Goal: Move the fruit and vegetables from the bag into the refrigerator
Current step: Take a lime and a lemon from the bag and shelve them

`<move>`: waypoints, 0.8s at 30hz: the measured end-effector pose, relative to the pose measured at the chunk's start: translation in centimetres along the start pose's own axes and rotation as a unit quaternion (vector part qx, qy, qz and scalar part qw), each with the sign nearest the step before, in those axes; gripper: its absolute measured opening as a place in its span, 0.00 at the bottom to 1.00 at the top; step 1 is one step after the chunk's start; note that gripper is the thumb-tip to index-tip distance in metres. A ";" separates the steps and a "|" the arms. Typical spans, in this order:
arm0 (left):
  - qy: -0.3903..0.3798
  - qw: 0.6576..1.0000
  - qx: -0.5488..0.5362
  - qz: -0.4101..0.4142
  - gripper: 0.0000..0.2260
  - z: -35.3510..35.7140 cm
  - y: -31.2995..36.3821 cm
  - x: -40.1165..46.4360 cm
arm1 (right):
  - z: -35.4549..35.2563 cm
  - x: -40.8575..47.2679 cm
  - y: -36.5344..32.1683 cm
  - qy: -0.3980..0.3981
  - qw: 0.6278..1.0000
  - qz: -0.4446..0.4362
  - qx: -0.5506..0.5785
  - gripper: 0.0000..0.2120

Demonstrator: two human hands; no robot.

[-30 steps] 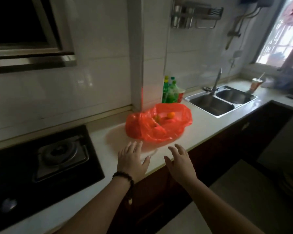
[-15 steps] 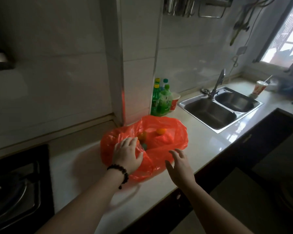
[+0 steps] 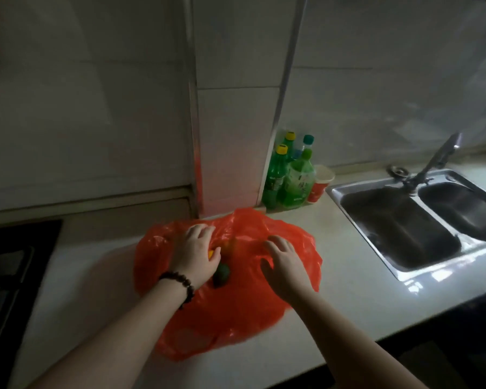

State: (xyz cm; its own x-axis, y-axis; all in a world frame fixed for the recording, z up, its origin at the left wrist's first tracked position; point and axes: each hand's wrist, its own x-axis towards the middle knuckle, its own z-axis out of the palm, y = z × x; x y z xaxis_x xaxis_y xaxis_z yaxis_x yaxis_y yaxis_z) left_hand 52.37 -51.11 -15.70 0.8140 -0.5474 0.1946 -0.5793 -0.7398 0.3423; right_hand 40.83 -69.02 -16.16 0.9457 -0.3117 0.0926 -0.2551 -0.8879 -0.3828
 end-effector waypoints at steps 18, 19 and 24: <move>-0.201 0.966 0.141 -0.080 0.37 5.1 -0.7 1.5 | 2.0 11.0 11.2 -0.269 0.959 -0.080 -0.034 0.33; -0.203 0.967 0.134 -0.081 0.38 5.1 -1.1 1.5 | 2.2 11.2 11.4 -0.274 0.958 -0.078 -0.037 0.35; -0.181 0.978 0.061 -0.081 0.36 4.7 -2.2 2.2 | 2.9 12.2 11.8 -0.283 0.956 -0.077 -0.025 0.37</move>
State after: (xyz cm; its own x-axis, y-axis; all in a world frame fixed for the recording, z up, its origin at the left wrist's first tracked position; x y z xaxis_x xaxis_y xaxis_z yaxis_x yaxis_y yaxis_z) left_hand 55.22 -52.55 -20.35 0.8402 -0.5047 -0.1984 -0.4621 -0.8578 0.2252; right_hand 49.91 -82.31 -22.19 0.9269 0.0437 -0.3728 -0.1002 -0.9283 -0.3580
